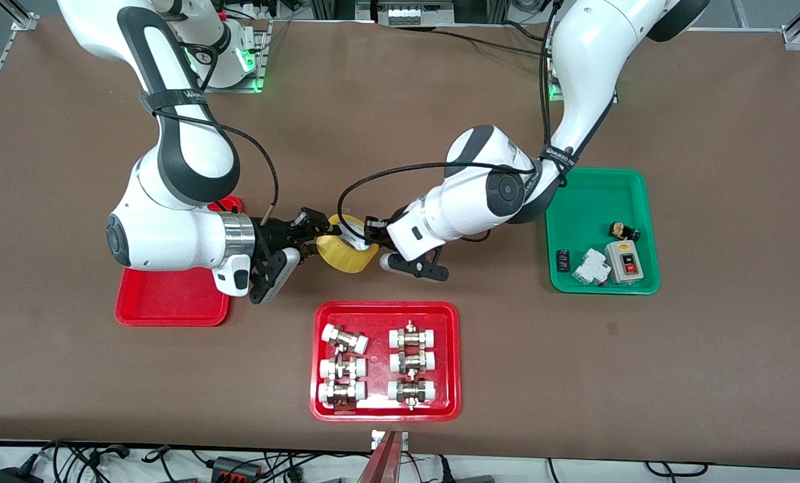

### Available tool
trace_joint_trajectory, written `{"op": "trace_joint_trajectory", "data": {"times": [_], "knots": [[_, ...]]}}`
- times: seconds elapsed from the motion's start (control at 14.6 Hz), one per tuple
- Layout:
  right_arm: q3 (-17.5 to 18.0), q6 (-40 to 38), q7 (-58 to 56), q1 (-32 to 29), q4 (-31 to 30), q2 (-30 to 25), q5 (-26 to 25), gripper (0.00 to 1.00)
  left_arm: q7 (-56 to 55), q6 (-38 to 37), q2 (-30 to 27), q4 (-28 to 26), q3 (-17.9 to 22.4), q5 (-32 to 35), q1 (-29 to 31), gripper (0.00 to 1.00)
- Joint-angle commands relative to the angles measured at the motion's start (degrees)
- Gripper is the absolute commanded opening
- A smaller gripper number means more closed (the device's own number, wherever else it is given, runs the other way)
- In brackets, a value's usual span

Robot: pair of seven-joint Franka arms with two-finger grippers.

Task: Left arm passes tape to right arm into tray
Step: 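Close the right gripper on the tape roll beside the left gripper, then open the left gripper and withdraw while the right gripper carries the tape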

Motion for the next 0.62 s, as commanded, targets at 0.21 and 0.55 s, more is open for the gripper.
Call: {"op": "trace_joint_trajectory", "data": {"times": [0.21,0.55], "knots": [[0.32,-1.62,-0.92,-0.63,0.30,-0.51,0.93,0.26,-0.19,-0.95,-2.34,1.23,0.53,1.97,2.79,1.00],[0.32,-1.70,-1.00,-0.54,0.30,-0.51,0.84,0.26,-0.19,-13.75,-7.17,1.14,0.44,2.06,8.84,1.00]]}}
